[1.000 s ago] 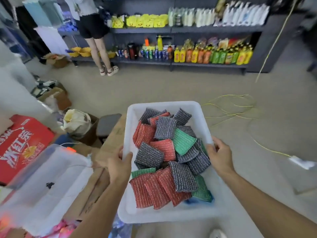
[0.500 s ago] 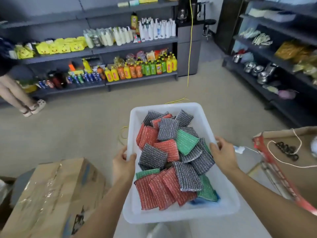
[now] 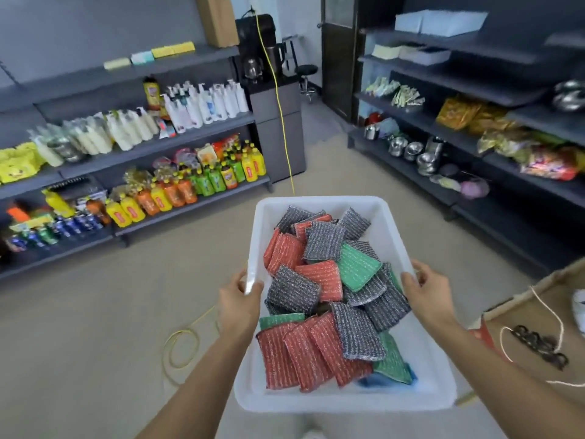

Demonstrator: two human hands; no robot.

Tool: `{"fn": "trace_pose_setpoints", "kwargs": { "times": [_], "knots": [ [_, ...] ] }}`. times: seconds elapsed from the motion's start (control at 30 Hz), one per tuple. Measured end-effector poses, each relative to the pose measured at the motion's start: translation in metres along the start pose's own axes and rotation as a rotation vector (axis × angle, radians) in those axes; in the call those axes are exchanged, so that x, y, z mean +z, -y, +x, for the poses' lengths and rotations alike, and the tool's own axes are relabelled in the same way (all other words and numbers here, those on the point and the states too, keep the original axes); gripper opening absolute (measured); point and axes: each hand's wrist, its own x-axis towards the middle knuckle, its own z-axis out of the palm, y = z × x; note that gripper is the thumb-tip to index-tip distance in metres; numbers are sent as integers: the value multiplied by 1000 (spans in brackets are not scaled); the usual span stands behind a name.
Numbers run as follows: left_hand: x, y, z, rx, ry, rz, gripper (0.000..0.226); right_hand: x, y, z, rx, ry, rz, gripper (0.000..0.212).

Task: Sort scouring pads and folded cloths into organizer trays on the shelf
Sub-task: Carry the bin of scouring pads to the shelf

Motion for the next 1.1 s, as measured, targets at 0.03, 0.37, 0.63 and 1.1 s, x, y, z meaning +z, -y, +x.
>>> {"fn": "trace_pose_setpoints", "kwargs": {
  "times": [0.03,0.37,0.63,1.1],
  "knots": [
    [13,-12,24,10,26,4,42,3,6,22,22,-22,-3,35],
    [190,-121,235,79,180,-23,35,18,8,267,104,-186,-57,34],
    [350,-234,387,127,224,-20,36,-5,24,495,120,-233,-41,28],
    [592,-441,638,313,431,-24,34,-41,65,828,130,-429,-39,22]
  ]
}}
